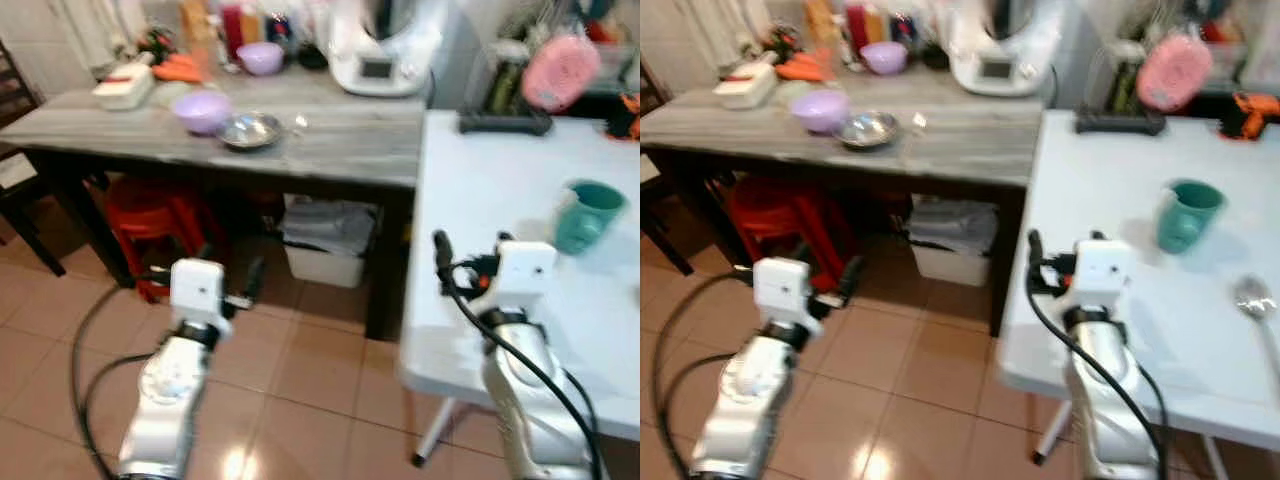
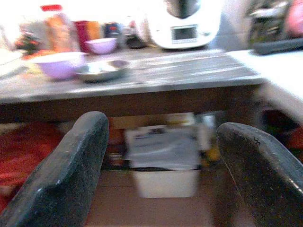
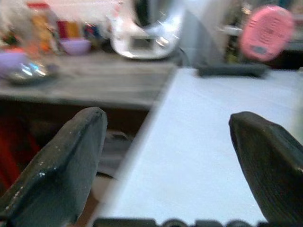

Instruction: Setting the table

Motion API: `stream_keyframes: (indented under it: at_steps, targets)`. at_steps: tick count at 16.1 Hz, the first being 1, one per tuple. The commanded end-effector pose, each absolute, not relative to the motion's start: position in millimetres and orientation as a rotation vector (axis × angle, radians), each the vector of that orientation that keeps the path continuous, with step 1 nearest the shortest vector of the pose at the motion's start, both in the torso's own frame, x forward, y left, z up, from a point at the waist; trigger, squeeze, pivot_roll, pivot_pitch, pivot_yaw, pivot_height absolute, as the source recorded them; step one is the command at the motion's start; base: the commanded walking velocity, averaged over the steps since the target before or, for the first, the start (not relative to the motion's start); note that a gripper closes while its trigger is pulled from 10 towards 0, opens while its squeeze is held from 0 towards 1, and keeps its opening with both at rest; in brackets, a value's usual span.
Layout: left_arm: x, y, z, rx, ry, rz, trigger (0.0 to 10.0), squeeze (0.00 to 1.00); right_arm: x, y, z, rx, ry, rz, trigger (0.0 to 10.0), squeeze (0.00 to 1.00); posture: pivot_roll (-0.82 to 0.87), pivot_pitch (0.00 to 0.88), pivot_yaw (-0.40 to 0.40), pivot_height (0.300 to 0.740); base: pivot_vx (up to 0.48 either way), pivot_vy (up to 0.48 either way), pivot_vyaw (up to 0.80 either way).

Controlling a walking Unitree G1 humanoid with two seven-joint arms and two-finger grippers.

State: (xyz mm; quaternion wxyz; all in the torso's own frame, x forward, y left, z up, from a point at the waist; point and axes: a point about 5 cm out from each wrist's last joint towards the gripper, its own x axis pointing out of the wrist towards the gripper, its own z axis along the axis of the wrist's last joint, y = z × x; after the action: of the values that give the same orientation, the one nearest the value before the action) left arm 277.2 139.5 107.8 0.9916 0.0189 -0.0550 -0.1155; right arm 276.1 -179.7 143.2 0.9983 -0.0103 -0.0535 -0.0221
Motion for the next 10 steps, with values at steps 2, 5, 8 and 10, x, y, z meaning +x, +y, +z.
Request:
stream_keyframes:
  at_steps: [2,5,8,10]
  targets:
    - [277.4,142.4,109.8,0.048,-0.114,-0.239,10.0,0.00,277.1,-177.5,147.5,-0.015,-0.123,-0.046,10.0,0.00,-0.07,0.050,0.058,0.740,0.000,-0.381,0.00]
    - [277.3,141.8,109.6,0.047,-0.113,-0.247,10.0,0.00,276.9,-177.7,147.2,-0.016,-0.119,-0.047,10.0,0.00,-0.07,0.050,0.058,0.740,0.000,-0.374,0.00]
    - [277.2,140.8,109.3,0.047,-0.112,-0.255,10.0,0.00,276.1,-179.0,145.9,-0.019,-0.112,-0.049,10.0,0.00,-0.07,0.046,0.056,0.740,0.000,-0.366,0.00]
    - [277.0,140.4,109.1,0.046,-0.112,-0.260,10.0,0.00,275.7,-180.0,144.5,-0.014,-0.106,-0.056,10.0,0.00,-0.07,0.046,0.056,0.740,0.000,-0.364,0.00]
